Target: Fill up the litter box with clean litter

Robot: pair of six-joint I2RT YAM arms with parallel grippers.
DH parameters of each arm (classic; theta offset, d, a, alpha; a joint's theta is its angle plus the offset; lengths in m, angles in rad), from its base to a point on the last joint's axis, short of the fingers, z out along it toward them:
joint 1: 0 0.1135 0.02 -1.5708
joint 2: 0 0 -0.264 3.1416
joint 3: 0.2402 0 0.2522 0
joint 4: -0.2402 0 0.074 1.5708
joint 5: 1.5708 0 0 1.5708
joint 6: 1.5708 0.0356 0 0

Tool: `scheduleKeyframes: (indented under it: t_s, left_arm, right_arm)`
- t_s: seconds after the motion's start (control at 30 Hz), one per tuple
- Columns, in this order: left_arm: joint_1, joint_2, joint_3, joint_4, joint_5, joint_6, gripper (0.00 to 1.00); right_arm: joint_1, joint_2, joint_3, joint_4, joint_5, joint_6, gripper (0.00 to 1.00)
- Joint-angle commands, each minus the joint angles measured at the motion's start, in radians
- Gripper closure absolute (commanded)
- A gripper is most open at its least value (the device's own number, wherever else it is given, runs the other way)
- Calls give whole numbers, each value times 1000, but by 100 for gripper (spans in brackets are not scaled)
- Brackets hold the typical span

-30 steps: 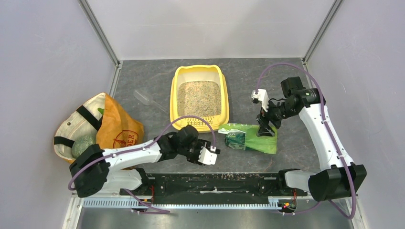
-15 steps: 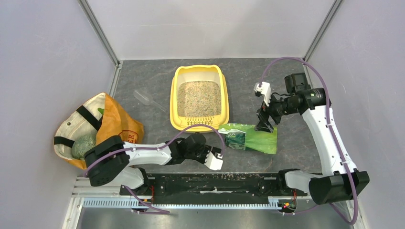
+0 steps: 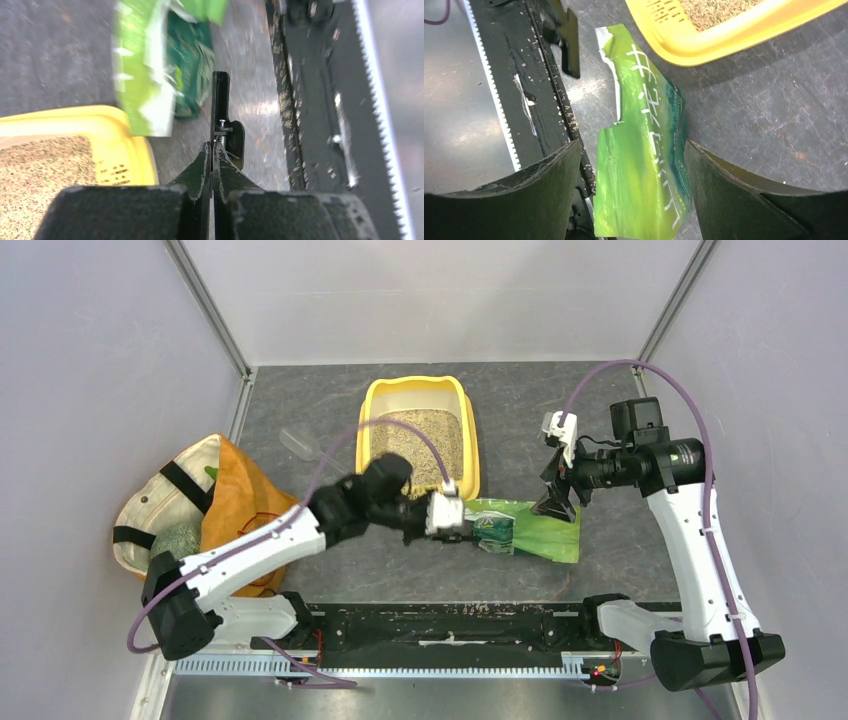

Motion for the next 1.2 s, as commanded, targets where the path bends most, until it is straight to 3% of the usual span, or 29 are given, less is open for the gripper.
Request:
scheduleKeyframes:
  t_s: [0.0,0.1,0.23,0.4,0.87,1.0,1.07,1.1,1.13,1.17]
  left_arm:
    - [147,14,250,-250,388,-283,98]
    - [213,79,379,-282,527,-411,98]
    - [227,125,464,-261,596,-497,98]
    - [227,148,481,-168,614,-646,98]
    - [226,185,476,-49,609,-769,98]
    - [222,187,476,-49,598,-771,98]
    - [222,186,473,-53,591,-767,98]
    - [223,185,474,-62,588,-758,97]
    - [223,181,478,-81,584,-748,90]
    - [230,176,478,-89,581,-741,72]
  right_arm:
    - [26,2,99,-70,-96,-38,18]
    - [66,11,139,-97,-151,-15,20]
    - [139,14,138,-27,-155,90,23]
    - [228,11,118,34,-149,161,31]
    - [370,-19,21,197,-125,333,53]
    - [380,-12,17,204,-125,343,66]
    - [382,-10,16,205,-125,346,81]
    - [382,-11,16,205,-125,348,86]
    - [382,-12,16,204,-123,348,91]
    - [381,-13,16,202,-119,348,96]
